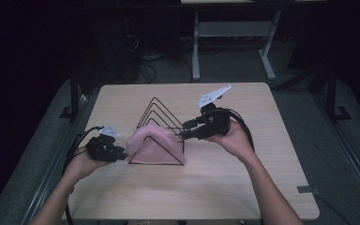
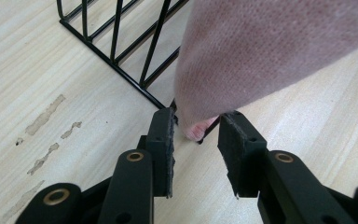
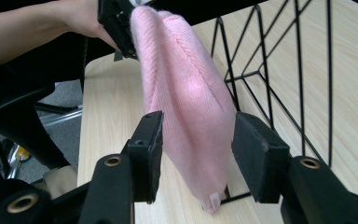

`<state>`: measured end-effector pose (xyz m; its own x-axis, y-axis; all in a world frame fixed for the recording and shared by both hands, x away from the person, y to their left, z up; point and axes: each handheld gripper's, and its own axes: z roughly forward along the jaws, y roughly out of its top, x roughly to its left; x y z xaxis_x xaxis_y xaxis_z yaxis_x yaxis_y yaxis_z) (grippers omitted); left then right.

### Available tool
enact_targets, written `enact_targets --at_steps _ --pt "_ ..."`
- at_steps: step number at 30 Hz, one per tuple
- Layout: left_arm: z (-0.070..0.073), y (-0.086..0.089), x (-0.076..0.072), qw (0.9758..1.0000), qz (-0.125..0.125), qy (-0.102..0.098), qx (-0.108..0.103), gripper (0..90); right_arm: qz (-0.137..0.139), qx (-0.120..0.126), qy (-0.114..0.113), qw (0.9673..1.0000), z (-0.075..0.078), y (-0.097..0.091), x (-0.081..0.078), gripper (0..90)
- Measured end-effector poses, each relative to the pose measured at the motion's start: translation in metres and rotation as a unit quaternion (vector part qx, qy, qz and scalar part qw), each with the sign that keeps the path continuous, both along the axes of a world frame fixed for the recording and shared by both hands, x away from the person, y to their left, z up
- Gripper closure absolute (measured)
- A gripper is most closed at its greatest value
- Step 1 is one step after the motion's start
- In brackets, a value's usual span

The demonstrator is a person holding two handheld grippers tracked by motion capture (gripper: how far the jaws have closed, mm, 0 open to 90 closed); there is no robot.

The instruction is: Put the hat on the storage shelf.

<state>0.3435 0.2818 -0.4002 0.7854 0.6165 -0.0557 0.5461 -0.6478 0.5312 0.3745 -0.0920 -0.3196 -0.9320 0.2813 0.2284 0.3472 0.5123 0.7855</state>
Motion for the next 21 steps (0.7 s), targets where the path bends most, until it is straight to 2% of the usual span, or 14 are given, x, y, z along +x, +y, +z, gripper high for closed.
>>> enact_targets --at_steps 4,21 --pt "0.001 0.0 -0.001 1.0 0.0 -0.001 -0.002 64.4 -0.013 -0.003 0.005 0.9999 -0.001 -0.009 0.0 48.9" --pt "0.012 0.002 -0.007 0.9998 -0.001 -0.011 -0.015 58.8 -0.059 0.001 0.0 0.9983 -0.004 -0.044 -0.006 41.2"
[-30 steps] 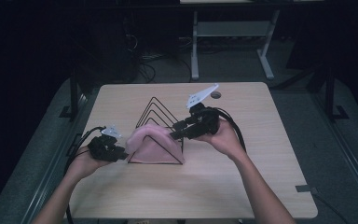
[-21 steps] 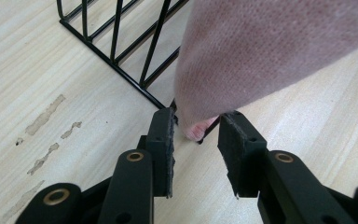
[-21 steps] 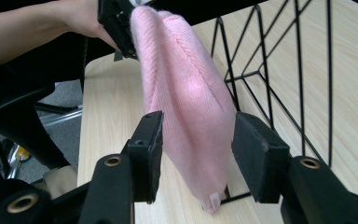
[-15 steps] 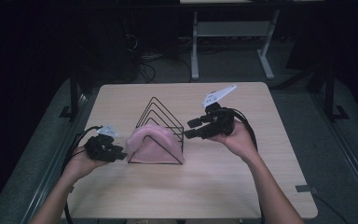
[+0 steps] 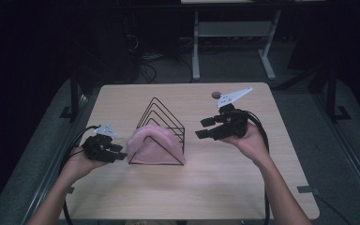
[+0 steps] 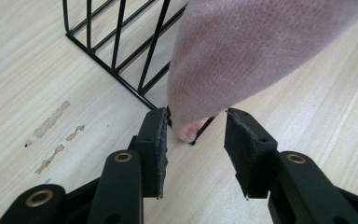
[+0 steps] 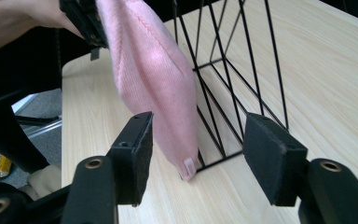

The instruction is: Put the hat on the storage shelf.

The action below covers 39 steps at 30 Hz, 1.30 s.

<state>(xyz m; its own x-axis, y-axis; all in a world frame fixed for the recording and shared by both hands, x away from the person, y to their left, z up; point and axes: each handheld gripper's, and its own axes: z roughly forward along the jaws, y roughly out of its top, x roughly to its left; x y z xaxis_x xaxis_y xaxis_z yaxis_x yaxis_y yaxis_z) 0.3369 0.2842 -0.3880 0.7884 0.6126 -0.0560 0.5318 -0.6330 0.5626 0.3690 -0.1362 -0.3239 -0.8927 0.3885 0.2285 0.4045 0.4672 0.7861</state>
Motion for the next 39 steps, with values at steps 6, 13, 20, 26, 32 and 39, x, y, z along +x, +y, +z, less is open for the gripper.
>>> enact_targets --at_steps 6,13,20,26,32,39 --pt "0.0 0.001 -0.001 1.0 0.0 0.005 -0.003 56.4 -0.021 0.001 0.001 0.9998 -0.003 -0.015 -0.003 38.6" --pt "-0.001 0.003 -0.003 1.0 0.003 0.008 -0.003 53.5 -0.04 -0.003 0.008 0.9991 -0.013 -0.031 -0.004 36.3" --pt "0.0 0.008 -0.005 0.9999 0.012 0.005 -0.01 47.6 -0.056 -0.007 0.016 0.9983 -0.022 -0.045 -0.007 34.6" --pt "0.0 0.01 -0.006 0.9997 0.016 0.006 -0.019 43.7 -0.07 -0.009 0.021 0.9973 -0.028 -0.055 -0.009 32.7" --pt "0.0 0.011 -0.007 0.9995 0.018 0.006 -0.025 39.5 -0.084 -0.014 0.027 0.996 -0.038 -0.066 -0.013 30.4" --pt "0.001 0.011 -0.008 0.9993 0.026 0.007 -0.026 35.6 -0.099 -0.015 0.04 0.9941 -0.049 -0.078 -0.018 29.1"
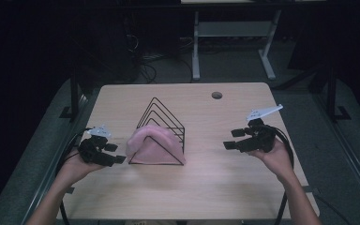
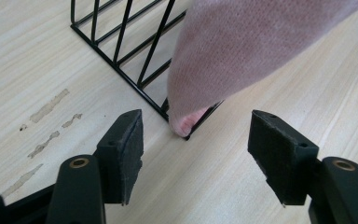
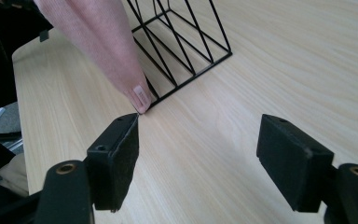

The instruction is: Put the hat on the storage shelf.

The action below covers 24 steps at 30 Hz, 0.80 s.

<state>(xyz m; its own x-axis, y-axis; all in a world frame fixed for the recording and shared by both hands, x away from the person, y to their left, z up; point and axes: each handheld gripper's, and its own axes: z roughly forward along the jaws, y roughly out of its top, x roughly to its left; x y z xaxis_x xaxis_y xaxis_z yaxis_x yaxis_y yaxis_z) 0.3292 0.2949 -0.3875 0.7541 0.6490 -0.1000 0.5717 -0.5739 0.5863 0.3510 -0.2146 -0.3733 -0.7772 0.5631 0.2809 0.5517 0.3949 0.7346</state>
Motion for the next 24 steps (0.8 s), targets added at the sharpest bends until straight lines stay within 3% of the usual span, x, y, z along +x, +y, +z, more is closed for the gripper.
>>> enact_targets --at_steps 24 --pt "-0.003 -0.006 -0.013 0.9998 -0.004 -0.016 -0.01 28.4 -0.024 -0.016 0.027 0.9992 -0.032 -0.034 -0.024 27.9"
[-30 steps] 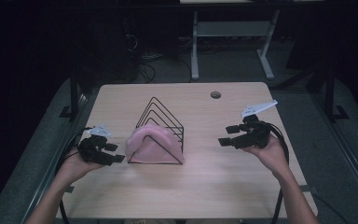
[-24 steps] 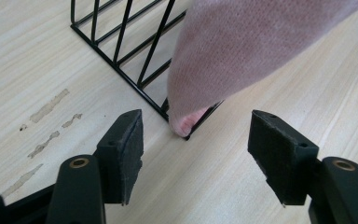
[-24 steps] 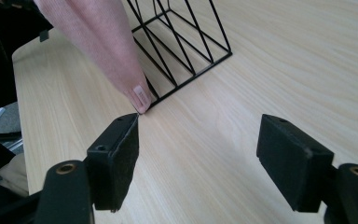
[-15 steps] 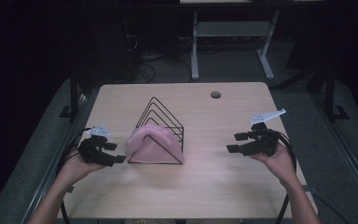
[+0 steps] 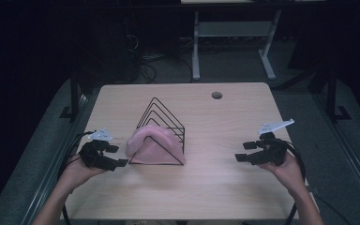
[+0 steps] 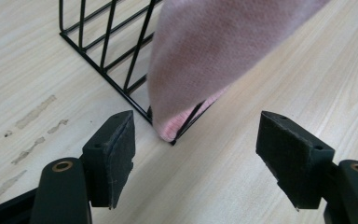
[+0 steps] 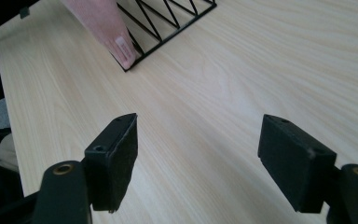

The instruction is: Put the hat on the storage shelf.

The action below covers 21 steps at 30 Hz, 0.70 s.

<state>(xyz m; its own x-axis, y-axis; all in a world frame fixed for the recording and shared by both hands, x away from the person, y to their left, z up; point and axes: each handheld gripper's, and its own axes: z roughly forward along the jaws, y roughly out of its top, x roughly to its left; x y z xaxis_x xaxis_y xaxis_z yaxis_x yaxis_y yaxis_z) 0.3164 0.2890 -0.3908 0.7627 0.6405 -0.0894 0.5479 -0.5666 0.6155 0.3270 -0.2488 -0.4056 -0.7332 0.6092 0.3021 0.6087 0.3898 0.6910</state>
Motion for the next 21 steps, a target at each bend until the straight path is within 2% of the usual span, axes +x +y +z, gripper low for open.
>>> enact_targets --at_steps 11,21 --pt "-0.002 -0.004 -0.012 0.9998 -0.006 -0.014 0.009 28.2 -0.005 0.0 0.007 1.0 -0.01 -0.009 -0.012 27.9" --pt "-0.008 -0.007 -0.017 0.9999 -0.003 -0.014 -0.003 28.0 -0.014 0.004 0.02 0.9997 -0.026 -0.021 -0.026 27.6"
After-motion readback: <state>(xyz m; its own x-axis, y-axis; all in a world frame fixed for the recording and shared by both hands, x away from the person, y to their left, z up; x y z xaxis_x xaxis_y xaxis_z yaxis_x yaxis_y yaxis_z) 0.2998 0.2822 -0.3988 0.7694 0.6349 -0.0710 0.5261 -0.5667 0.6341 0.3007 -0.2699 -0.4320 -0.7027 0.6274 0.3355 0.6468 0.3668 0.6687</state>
